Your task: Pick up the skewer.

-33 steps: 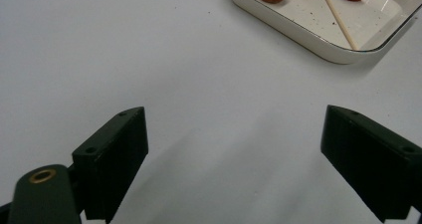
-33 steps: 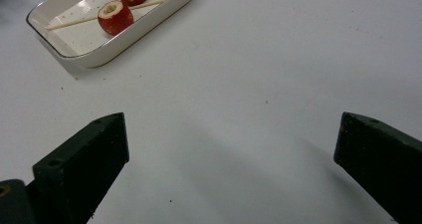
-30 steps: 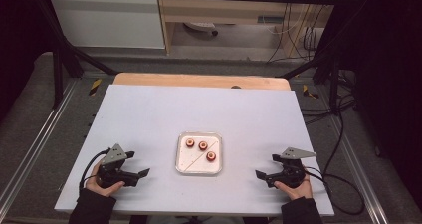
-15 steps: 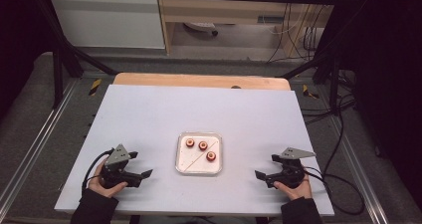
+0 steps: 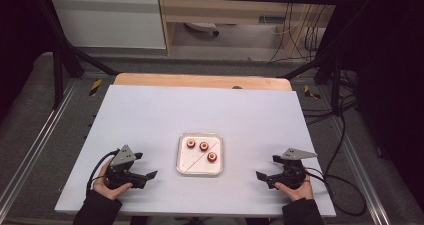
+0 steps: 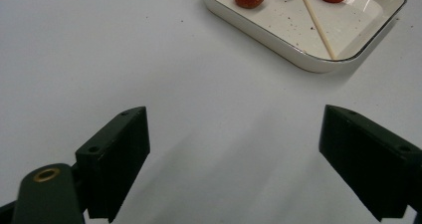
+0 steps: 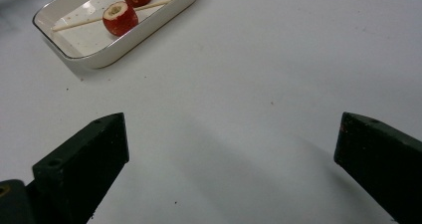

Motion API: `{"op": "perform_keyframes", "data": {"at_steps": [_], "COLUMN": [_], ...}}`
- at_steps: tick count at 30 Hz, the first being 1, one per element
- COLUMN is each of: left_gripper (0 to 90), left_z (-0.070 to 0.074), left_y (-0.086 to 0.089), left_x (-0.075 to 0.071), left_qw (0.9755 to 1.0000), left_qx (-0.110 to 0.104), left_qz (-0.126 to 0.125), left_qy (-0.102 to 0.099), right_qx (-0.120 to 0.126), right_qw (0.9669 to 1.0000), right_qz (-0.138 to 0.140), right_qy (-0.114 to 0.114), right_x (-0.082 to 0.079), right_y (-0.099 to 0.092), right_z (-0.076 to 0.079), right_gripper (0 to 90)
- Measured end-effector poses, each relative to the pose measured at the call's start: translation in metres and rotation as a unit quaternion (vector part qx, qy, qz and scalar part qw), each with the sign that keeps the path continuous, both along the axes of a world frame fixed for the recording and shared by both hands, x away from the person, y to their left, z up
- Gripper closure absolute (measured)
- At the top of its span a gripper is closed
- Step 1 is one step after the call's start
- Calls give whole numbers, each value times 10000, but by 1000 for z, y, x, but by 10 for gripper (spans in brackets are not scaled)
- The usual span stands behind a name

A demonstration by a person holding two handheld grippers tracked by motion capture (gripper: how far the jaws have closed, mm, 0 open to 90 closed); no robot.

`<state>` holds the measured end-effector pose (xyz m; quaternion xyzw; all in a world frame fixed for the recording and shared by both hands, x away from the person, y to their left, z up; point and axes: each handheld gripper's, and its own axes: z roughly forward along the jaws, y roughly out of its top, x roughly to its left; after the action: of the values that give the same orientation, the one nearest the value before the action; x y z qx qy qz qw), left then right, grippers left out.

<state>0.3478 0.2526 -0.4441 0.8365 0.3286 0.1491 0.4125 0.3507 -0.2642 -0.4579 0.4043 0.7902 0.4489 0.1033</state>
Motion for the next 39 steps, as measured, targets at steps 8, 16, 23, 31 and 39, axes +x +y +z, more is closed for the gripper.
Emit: {"op": "perform_keyframes", "data": {"at_steps": [8,16,23,31,39], "left_gripper": [130,130,129,128,144], "left_z": [2,6,11,23,30], "left_y": [-10,-22,-36,-59,-85], "left_x": [0,-2,-4,0,9], "left_qw": [10000,9999,9997,9992,9989], "left_qx": [2,-2,65,213,357], "left_qz": [-48,-104,-215,-326,-319], "left_qy": [27,20,34,-24,19], "right_qx": [-17,-31,-69,-62,-74], "right_qw": [10000,10000,10000,10000,10000], "right_qz": [-2,-5,-2,-5,1], "right_qy": [3,-8,12,13,7], "right_x": [0,0,0,0,0], "right_y": [0,-1,0,0,0], "right_z": [0,0,0,0,-1], "right_gripper": [12,12,12,12,12]}}
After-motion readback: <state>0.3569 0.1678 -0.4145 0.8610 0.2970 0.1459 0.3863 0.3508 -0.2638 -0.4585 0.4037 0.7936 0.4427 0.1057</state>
